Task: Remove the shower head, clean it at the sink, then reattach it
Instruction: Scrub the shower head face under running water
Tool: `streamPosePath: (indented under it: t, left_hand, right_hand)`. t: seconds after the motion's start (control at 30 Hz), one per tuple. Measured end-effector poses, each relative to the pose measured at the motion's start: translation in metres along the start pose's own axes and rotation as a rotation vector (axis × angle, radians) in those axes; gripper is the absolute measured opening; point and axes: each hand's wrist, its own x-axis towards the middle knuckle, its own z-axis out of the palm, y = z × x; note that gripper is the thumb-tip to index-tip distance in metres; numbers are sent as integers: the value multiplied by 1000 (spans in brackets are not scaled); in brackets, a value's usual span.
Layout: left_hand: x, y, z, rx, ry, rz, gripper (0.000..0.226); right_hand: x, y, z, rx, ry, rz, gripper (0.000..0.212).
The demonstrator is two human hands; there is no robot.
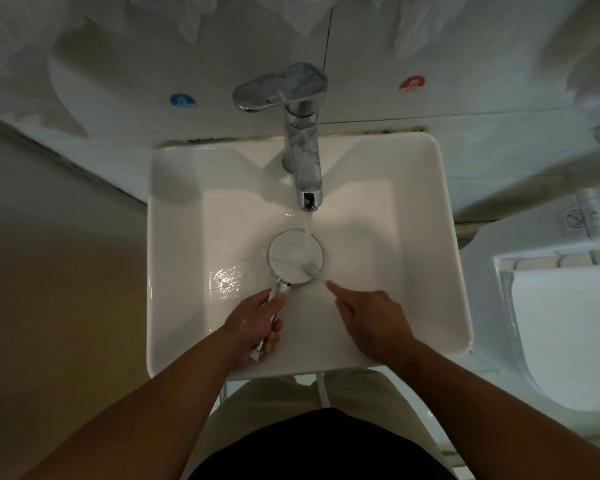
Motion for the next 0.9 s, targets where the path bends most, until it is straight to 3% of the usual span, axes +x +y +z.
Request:
streamPosePath:
  t: [0.07,0.23,0.4,0.57,0.73,0.83,0.9]
  left_hand:
    - [0,0,-1,-9,-2,-3,28]
    - [0,0,-1,0,-6,4,27]
    - [0,0,-1,-15,-13,-6,28]
    - [0,1,0,-17,-8,-3,26]
    - [0,0,-1,-2,-9,4,30]
    - [1,0,-1,5,-11,8,30]
    - [1,-2,-2,16,-4,14,29]
  right_hand:
    - [-7,-6,5,-33,-61,-70,43]
    - [13,6,-3,58,120,90,41]
    - [7,-17,11,50,16,-12,43]
    - [33,-5,-4,80,153,127,43]
    - [21,-22,9,12,15,-63,44]
    - [43,-9,-4,31,144,85,43]
    - [45,-19,-1,34,122,57,44]
